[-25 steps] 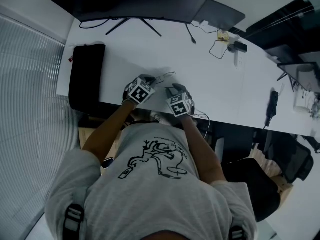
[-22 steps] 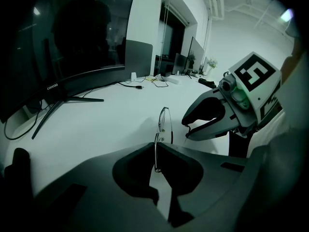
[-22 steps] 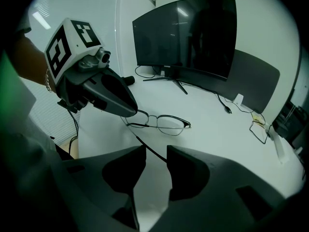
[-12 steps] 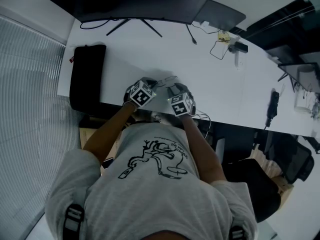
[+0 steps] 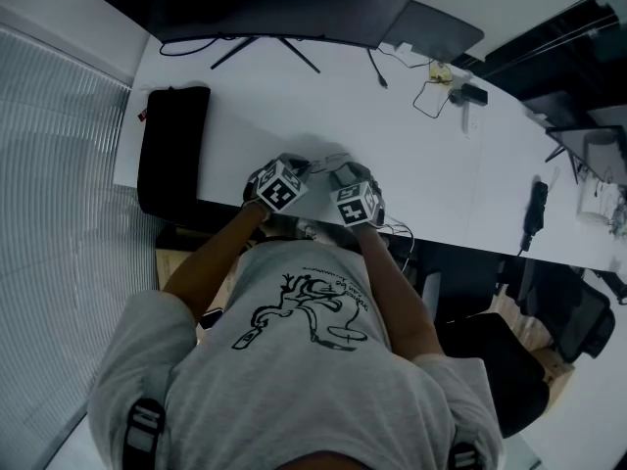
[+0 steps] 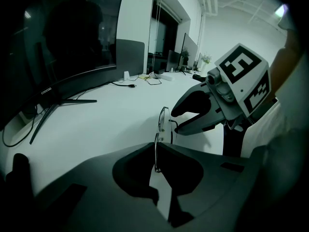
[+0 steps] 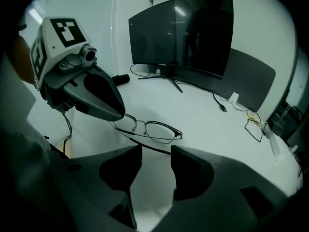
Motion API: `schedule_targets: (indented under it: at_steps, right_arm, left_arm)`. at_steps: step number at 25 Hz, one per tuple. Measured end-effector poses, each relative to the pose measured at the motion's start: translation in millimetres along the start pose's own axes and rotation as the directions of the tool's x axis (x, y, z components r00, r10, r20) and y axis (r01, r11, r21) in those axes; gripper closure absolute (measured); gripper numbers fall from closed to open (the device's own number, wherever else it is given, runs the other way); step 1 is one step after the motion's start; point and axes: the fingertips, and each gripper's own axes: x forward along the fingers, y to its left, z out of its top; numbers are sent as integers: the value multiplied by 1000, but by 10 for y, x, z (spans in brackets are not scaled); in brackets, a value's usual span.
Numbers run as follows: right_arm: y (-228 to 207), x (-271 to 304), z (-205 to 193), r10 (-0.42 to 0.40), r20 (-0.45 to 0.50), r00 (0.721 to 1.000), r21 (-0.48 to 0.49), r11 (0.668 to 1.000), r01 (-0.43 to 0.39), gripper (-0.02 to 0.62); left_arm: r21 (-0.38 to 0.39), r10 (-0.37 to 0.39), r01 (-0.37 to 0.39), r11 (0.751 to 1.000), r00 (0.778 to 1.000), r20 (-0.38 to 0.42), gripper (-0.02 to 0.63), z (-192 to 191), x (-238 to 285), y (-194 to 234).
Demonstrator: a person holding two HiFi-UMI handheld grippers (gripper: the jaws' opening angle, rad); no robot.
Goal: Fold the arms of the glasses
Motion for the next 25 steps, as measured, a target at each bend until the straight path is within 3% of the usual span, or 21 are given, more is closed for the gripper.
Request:
schedule_targets:
  at_steps: [13, 21, 25]
  right_arm:
    - [-19, -13, -41, -5, -17, 1000, 20, 1000, 6, 383]
    - [-74, -77, -83, -3, 1, 1000, 50, 999, 3, 437]
    - [-162, -158, -96, -19, 17, 1000, 73, 997, 18, 460]
  left_arm:
    - [29, 2, -2, 1000, 1000, -3, 574, -9, -12, -83]
    - [113, 128, -133, 985, 991, 46, 574, 40, -5, 80]
    - [197, 187, -200, 960, 979, 84, 572, 96, 12, 110]
